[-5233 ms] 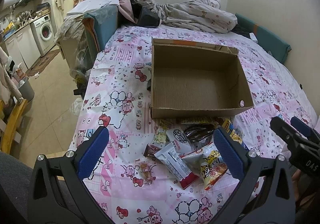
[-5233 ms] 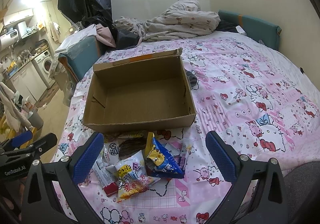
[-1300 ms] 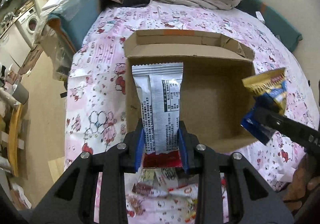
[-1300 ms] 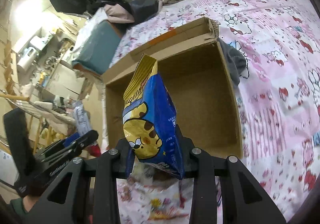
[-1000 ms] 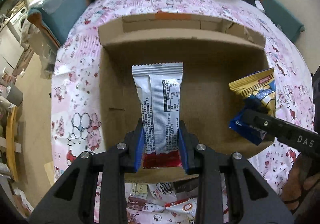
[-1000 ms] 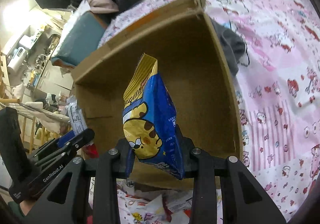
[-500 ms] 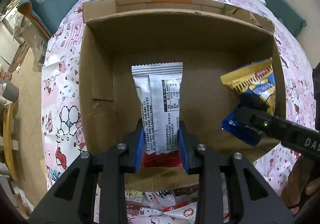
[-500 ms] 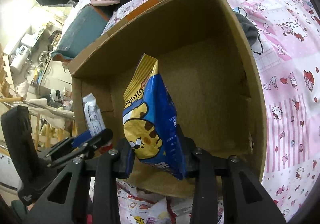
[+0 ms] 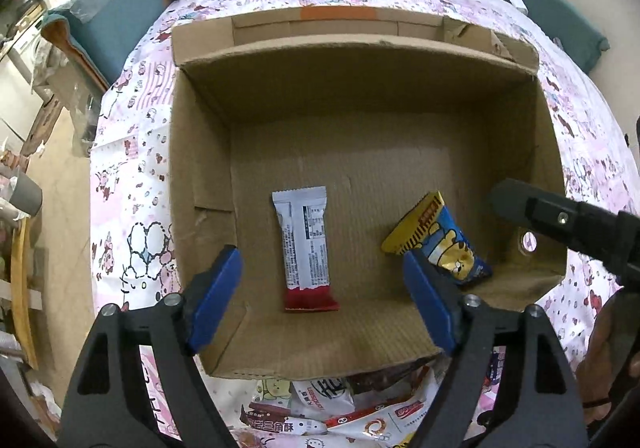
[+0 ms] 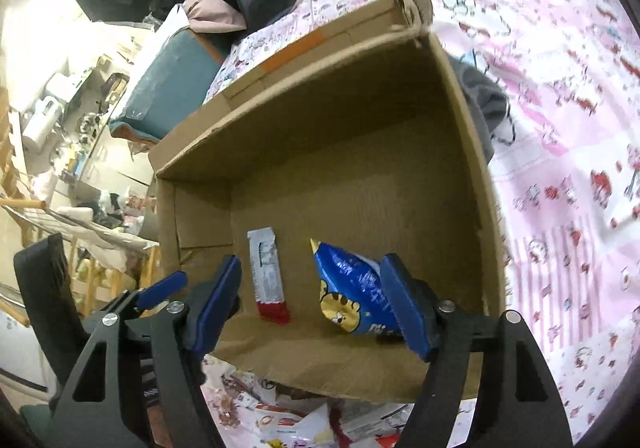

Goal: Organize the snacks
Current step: 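Carry both snacks over the box and open both grippers to drop them, then move both grippers back toward the snack pile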

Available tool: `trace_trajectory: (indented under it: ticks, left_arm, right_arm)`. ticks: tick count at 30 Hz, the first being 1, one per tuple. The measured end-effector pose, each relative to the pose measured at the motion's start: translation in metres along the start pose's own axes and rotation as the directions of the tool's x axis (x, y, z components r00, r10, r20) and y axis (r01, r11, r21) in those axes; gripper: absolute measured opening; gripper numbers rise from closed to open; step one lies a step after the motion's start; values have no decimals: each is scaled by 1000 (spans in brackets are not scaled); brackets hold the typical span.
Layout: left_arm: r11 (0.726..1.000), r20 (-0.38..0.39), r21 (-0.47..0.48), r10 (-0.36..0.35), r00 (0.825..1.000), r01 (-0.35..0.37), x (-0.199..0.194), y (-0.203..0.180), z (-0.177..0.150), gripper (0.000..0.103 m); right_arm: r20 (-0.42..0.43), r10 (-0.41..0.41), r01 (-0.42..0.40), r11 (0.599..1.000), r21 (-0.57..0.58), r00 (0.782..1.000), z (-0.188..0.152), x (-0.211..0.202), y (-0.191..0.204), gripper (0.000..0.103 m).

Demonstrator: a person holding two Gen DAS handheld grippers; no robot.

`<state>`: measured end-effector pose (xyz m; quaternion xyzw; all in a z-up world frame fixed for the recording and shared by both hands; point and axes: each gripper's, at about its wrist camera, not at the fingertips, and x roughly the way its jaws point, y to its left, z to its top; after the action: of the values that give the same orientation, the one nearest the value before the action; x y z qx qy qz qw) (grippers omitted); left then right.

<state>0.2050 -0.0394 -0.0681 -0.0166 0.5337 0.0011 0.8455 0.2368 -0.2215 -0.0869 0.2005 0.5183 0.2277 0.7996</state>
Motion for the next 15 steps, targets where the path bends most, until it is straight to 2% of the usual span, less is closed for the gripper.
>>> trace_trajectory:
  ticks: [5,9,11,13,15]
  left_arm:
    - [1000,40,-31,0,999,1,-11,11,-3,80]
    - [1000,69,-26,-3,998,5,-23,12,-8,80]
    - [999,83,-32,-8,996,11,-30,13,-11,81]
    - [999,94,-38,-11,996,15,-37,15,-14,87]
    - [999,115,-36,-8,993,12,-46,17,-17,89]
  right_arm:
    - [50,-101,105,989,-102,994,-2,-9,14,75]
    - [91,-116,126,986,-112,989,-4,-21,23,77]
    - [118,-146,161,978,-130,982,-8,-29,28,82]
    - [154,-171,194,970,-150,973,-13,-38,35,89]
    - [175,-186,214,964,-156,967,-17,-47,40,91]
